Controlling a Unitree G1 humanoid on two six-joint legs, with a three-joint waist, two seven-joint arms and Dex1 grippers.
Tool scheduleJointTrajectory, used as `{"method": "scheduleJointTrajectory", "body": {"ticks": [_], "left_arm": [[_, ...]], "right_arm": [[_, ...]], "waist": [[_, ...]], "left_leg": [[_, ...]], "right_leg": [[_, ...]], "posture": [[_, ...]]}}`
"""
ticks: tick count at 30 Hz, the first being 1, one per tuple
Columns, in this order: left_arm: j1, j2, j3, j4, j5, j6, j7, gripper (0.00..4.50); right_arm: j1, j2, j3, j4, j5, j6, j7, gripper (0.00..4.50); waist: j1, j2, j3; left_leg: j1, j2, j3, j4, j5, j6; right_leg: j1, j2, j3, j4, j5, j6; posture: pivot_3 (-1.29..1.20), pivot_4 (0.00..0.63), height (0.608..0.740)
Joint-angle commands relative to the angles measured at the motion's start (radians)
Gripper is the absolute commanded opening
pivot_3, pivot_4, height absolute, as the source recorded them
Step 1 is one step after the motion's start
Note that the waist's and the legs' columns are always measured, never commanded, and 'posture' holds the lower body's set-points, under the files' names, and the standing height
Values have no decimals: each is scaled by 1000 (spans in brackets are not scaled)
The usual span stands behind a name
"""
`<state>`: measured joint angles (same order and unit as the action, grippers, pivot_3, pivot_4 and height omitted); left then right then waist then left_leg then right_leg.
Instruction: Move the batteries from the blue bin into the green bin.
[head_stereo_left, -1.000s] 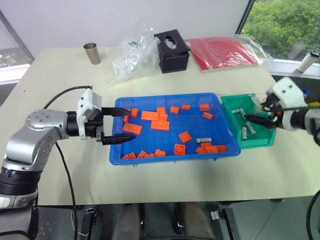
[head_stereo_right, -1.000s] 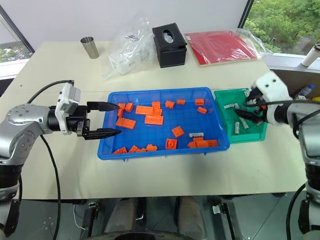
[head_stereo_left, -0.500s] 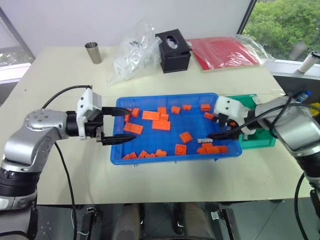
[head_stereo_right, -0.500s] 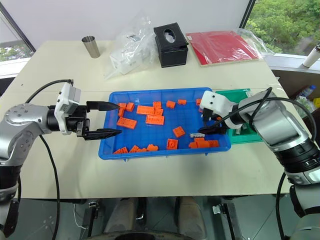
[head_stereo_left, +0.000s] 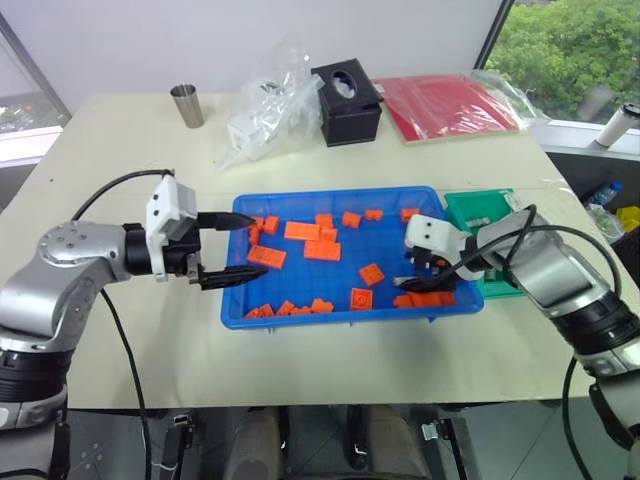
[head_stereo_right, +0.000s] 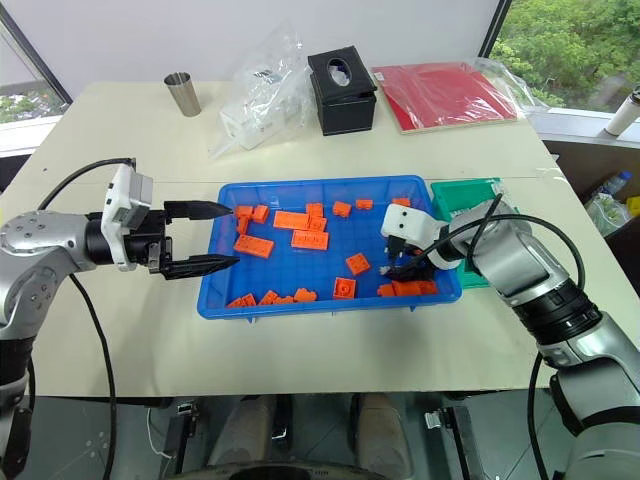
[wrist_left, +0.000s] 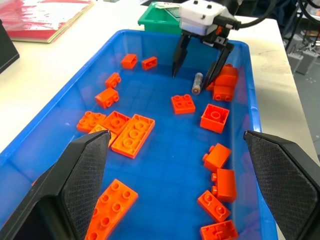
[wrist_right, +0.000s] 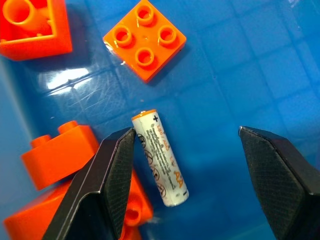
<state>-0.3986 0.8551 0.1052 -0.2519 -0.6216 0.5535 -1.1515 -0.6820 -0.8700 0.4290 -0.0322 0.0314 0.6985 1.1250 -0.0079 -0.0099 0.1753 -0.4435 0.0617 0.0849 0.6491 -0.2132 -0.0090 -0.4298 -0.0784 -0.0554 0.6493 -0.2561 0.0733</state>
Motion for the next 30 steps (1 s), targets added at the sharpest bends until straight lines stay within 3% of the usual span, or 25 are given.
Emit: {"method": "scheduleJointTrajectory", "body": {"ticks": [1, 4, 8, 9, 16, 19, 25, 30], "left_arm": [[-22, 6, 18, -22, -15, -1, 1, 4500], [-23, 6, 18, -21, -13, -2, -2, 4500], [-22, 3, 14, -19, -10, -5, -5, 4500], [-21, 2, 13, -19, -10, -5, -5, 4500], [5, -6, 14, -27, -9, -6, -2, 4500], [14, -10, 15, -18, -3, -11, 5, 4500], [1, -22, 16, 12, 2, -9, 19, 4500], [-19, -48, 10, 33, 0, 0, 47, 4500]], "right_arm": [[4, 4, 4, 26, -36, -31, -1, 3148], [10, 5, -8, 14, -27, -28, 15, 2081], [7, 23, -47, -29, 12, 36, 17, 187], [4, 31, -62, -39, 22, 56, 11, 62], [-47, 77, -304, -54, 98, 142, -139, 63], [-76, 6, -477, 10, 109, 187, -223, 63], [88, -94, -606, 31, 97, 184, -294, 63], [144, -64, -658, 24, 133, 188, -346, 2486]], "waist": [[0, 0, 0], [0, 0, 0], [-1, 0, 0], [-2, 0, 0], [1, 0, 0], [7, 0, 0], [20, -3, -2], [10, 0, 0]], "left_leg": [[0, 0, 0, 0, 0, 0], [0, 0, 0, 0, 0, 0], [1, 0, 0, 0, 0, 0], [1, 0, 0, 0, 0, 0], [0, 0, 0, 0, 0, 0], [0, 0, 0, 0, 0, 0], [1, 0, 0, -1, 0, 0], [1, 0, 1, 0, 0, 0]], "right_leg": [[0, 0, 0, 0, 0, 0], [1, 0, 0, 0, 0, 0], [1, 0, 0, 0, 0, 0], [1, 0, 0, 0, 0, 0], [0, 0, 0, 0, 0, 0], [0, -1, 0, 0, 0, 0], [1, 0, 0, 0, 0, 0], [1, 0, 1, 1, 0, 0]], "posture": [[0, 150, 736], [0, 150, 736], [0, 150, 736], [0, 150, 736], [0, 150, 736], [0, 150, 736], [0, 150, 736], [0, 150, 736]]}}
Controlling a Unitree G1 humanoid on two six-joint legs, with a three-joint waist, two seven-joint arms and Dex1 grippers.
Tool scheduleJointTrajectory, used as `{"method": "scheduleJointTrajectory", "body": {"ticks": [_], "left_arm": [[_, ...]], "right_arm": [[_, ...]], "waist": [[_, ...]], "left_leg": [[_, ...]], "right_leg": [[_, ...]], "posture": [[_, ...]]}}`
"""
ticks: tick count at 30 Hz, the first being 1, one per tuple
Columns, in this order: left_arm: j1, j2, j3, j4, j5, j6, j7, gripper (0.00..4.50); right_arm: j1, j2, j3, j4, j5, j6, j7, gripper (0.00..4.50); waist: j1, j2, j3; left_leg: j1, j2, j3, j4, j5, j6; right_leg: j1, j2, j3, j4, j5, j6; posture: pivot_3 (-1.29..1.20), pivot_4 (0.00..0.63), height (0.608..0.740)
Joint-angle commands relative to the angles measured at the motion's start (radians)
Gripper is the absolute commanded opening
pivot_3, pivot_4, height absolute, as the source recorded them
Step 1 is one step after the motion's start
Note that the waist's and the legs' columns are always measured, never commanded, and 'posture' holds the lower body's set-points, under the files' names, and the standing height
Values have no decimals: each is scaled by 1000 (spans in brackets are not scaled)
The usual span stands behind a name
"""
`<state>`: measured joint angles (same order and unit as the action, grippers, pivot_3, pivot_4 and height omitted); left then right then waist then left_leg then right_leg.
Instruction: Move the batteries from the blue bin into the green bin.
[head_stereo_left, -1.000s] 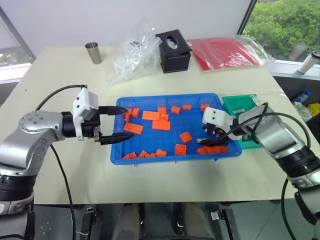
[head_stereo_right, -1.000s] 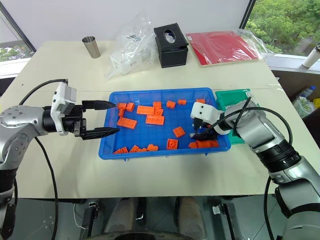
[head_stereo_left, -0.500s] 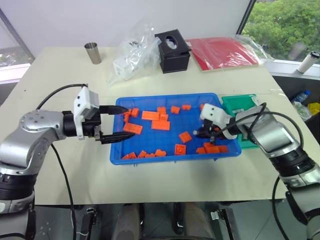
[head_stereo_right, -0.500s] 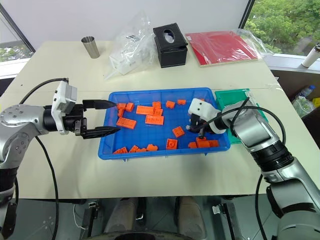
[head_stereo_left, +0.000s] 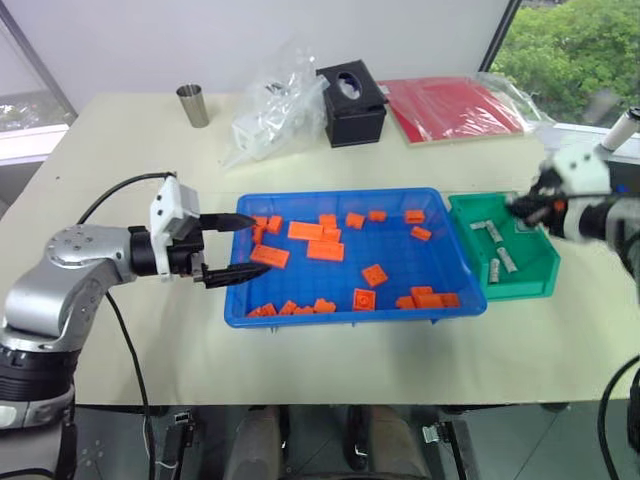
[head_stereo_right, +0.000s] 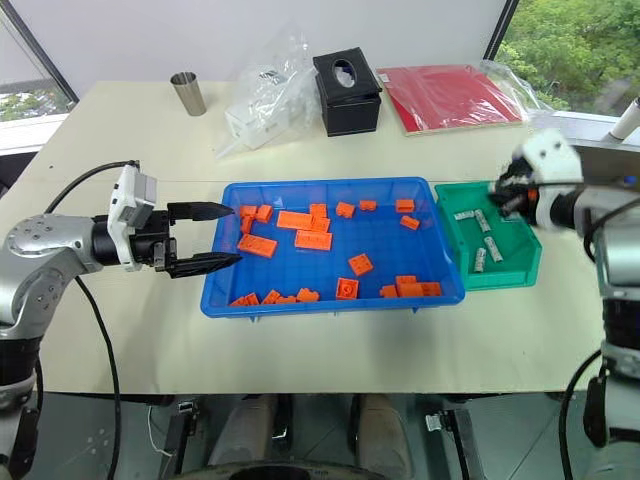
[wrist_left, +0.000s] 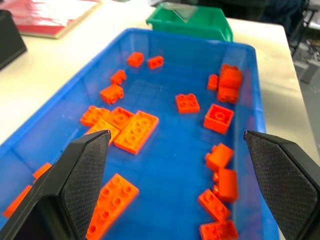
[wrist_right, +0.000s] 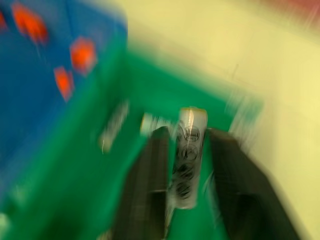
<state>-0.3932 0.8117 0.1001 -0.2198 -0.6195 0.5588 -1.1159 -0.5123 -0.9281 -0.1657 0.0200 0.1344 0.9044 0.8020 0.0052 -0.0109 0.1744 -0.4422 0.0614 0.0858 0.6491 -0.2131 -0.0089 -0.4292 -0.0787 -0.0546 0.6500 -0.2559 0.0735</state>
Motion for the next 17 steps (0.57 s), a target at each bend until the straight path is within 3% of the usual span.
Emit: {"method": "scheduleJointTrajectory", "body": {"ticks": [1, 8, 14, 17], "left_arm": [[-27, -7, 13, 5, -1, -5, 13, 4500], [-47, 18, 35, 73, 16, -20, 2, 4500], [-40, 127, 111, 191, 35, -55, -68, 4500], [-45, 167, 128, 231, 38, -63, -93, 4500]], "right_arm": [[-22, -8, -72, -28, 40, -23, -22, 2990], [126, -147, -166, -69, 128, -183, 188, 2990], [315, -276, -354, 17, 248, -369, 542, 2990], [352, -308, -385, 91, 272, -404, 621, 2990]], "waist": [[-4, 2, 1], [10, 2, 1], [5, 2, 1], [3, 2, 1]], "left_leg": [[0, 0, 0, 0, 0, 0], [-1, 0, -1, -1, 0, 0], [0, 0, -1, 0, 0, 0], [1, 1, 0, 0, 0, 0]], "right_leg": [[0, 0, 0, 0, 0, 0], [0, 0, 0, 0, 0, 0], [1, 0, 0, -1, 0, 0], [1, 1, 0, -1, 0, 0]], "posture": [[0, 150, 736], [0, 150, 736], [0, 150, 736], [0, 150, 736]]}}
